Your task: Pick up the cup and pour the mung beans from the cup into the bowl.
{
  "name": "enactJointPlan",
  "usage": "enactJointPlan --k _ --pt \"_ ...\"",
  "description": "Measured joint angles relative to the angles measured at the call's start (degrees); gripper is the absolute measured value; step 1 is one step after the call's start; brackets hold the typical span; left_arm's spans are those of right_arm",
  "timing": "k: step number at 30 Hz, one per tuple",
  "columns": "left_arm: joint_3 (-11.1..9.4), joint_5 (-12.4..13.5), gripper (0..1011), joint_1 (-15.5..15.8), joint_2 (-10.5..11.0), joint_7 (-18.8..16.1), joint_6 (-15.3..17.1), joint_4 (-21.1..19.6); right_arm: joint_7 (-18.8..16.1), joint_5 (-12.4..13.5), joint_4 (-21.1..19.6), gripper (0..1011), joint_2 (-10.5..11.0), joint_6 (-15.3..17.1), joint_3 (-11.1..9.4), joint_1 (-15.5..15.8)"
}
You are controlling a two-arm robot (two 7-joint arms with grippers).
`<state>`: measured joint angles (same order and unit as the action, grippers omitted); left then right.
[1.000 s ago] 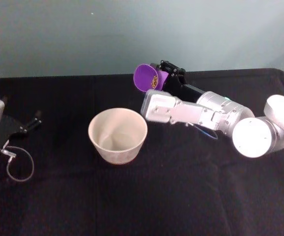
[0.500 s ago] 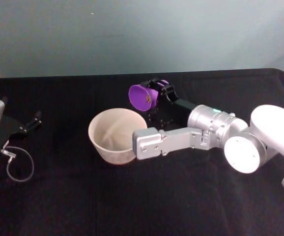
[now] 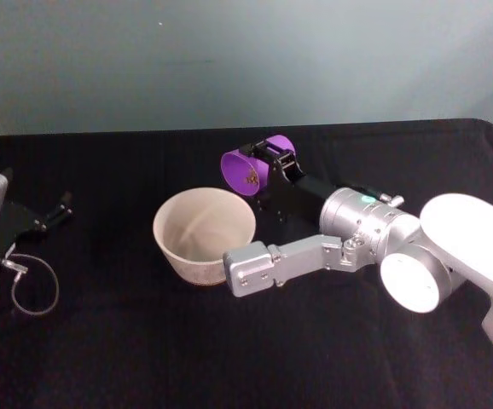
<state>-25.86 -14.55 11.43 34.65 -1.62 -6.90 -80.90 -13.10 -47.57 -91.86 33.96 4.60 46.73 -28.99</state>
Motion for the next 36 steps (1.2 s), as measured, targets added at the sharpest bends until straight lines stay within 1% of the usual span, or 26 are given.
enactJointPlan --k 2,4,6,7,16,19,26,27,29,30,32,33,36 --pt "0.00 0.00 1000 0.00 0.00 0.00 0.00 0.00 0.21 -0.72 0.04 720 -0.04 -0.05 0.10 0.05" --pt "0.00 0.00 1000 0.00 0.00 0.00 0.00 0.00 0.56 -2.24 0.14 721 -0.12 -0.29 0.31 0.06" --pt "0.00 0.00 1000 0.00 0.00 0.00 0.00 0.00 0.72 -2.91 0.20 720 -0.17 -0.43 0.42 0.06" --pt "0.00 0.00 1000 0.00 0.00 0.00 0.00 0.00 0.84 -3.65 0.25 720 -0.20 -0.51 0.53 0.06" --pt "0.00 0.00 1000 0.00 0.00 0.00 0.00 0.00 1.17 -6.99 0.43 720 -0.31 -1.50 1.08 0.11" --pt "0.00 0.00 1000 0.00 0.00 0.00 0.00 0.00 1.25 -8.72 0.51 720 -0.35 -2.07 1.48 0.11" --pt "0.00 0.00 1000 0.00 0.00 0.00 0.00 0.00 1.24 -10.99 0.53 720 -0.36 -2.64 1.80 0.14" --pt "0.00 0.00 1000 0.00 0.00 0.00 0.00 0.00 1.21 -11.62 0.53 721 -0.36 -2.72 1.89 0.14" --pt "0.00 0.00 1000 0.00 0.00 0.00 0.00 0.00 1.19 -11.85 0.53 720 -0.36 -2.76 1.91 0.14" --pt "0.00 0.00 1000 0.00 0.00 0.00 0.00 0.00 1.10 -13.09 0.55 720 -0.36 -2.91 2.05 0.21" --pt "0.00 0.00 1000 0.00 0.00 0.00 0.00 0.00 1.06 -13.92 0.55 720 -0.35 -3.03 2.11 0.26" --pt "0.00 0.00 1000 0.00 0.00 0.00 0.00 0.00 1.06 -13.92 0.55 720 -0.35 -3.03 2.11 0.26" --pt "0.00 0.00 1000 0.00 0.00 0.00 0.00 0.00 1.01 -15.32 0.55 721 -0.37 -3.20 2.23 0.37"
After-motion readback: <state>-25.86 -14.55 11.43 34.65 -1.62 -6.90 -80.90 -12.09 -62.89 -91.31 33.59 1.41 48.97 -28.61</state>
